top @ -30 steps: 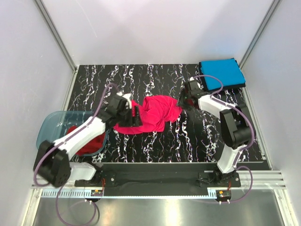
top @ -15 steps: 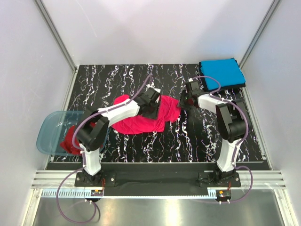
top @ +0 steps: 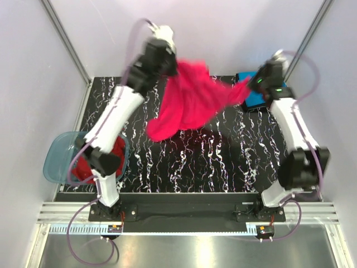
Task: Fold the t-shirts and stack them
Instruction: Flatten the tshirt out
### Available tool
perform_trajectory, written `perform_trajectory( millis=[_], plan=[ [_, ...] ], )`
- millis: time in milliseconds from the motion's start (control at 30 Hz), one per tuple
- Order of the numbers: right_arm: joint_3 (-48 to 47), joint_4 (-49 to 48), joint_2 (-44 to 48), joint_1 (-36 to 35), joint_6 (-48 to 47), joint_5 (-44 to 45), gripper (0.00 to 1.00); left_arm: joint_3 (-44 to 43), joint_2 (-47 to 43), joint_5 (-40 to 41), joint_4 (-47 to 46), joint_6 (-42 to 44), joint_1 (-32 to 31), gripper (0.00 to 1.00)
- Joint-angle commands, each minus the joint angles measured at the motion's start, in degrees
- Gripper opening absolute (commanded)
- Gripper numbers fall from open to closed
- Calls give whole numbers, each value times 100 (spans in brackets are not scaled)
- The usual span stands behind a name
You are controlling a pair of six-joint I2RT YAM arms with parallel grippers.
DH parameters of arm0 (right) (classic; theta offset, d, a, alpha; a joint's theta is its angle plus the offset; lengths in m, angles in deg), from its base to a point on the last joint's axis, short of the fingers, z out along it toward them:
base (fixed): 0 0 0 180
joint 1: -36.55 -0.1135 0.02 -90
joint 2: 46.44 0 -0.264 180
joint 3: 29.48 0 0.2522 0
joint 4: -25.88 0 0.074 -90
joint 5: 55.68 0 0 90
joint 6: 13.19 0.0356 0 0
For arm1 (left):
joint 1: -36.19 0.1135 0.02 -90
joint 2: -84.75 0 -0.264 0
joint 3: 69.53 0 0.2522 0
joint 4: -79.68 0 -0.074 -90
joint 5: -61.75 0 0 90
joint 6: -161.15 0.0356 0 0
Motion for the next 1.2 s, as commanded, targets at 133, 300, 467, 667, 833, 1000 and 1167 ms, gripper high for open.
perform_trajectory(
  millis=[133,300,467,667,833,1000,1167],
  plan=[
    [-417,204,1959,85,47,212,0,56,-1703,167,-382,152,119,0],
    [1181,204,2927,93,460,-376,0,3003,-2671,326,-1021,-41,119,0],
    [3183,222,4114,85,794,-1124,0,5672,-3314,-412,-1990,-586,128,17],
    [4233,591,4677,102,847,-1476,0,6616,-2884,53,-1676,-850,198,31],
    [4384,635,4853,85,856,-1854,0,6300,-2743,-710,-1551,-657,102,45],
    [4559,828,5038,85,970,-2022,0,6010,-2436,-1342,-1569,-700,-320,56],
    [4717,1013,5231,94,1014,-1784,0,5948,-1638,-1397,-1613,-542,-820,64]
  ],
)
